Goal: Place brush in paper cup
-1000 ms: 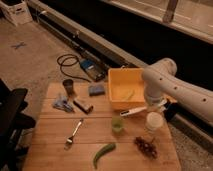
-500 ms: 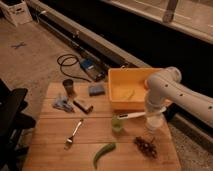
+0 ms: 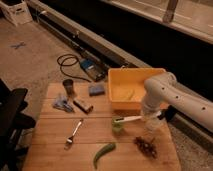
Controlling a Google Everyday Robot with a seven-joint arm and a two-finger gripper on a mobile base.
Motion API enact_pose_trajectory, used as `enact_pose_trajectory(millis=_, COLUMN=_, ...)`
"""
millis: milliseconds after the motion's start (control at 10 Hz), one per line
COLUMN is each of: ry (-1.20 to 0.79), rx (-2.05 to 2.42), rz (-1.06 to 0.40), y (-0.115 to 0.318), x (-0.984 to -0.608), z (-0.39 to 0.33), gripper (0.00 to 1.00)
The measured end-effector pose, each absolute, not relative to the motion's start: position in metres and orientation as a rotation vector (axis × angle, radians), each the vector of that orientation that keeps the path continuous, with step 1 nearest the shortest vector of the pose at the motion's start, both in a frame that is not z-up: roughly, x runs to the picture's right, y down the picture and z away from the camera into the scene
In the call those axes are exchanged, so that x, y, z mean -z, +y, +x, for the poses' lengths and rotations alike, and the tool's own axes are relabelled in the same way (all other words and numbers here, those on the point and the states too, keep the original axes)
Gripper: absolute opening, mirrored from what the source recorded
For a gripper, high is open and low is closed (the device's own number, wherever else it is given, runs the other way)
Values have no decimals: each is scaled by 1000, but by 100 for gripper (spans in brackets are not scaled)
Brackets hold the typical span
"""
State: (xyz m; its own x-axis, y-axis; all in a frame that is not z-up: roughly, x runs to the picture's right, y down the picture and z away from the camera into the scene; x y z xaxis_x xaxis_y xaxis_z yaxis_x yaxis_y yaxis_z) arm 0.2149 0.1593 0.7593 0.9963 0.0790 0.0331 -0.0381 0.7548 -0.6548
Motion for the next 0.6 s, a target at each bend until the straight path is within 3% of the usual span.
enact_pose_trajectory(millis=200, ry=-63, rx=-73, rz=-719, y=163, x=-761, z=216, gripper=70)
enact_pose_trajectory(millis=600, ry=-60, rx=-81, rz=-707, y=163, x=-756, z=218, gripper=70)
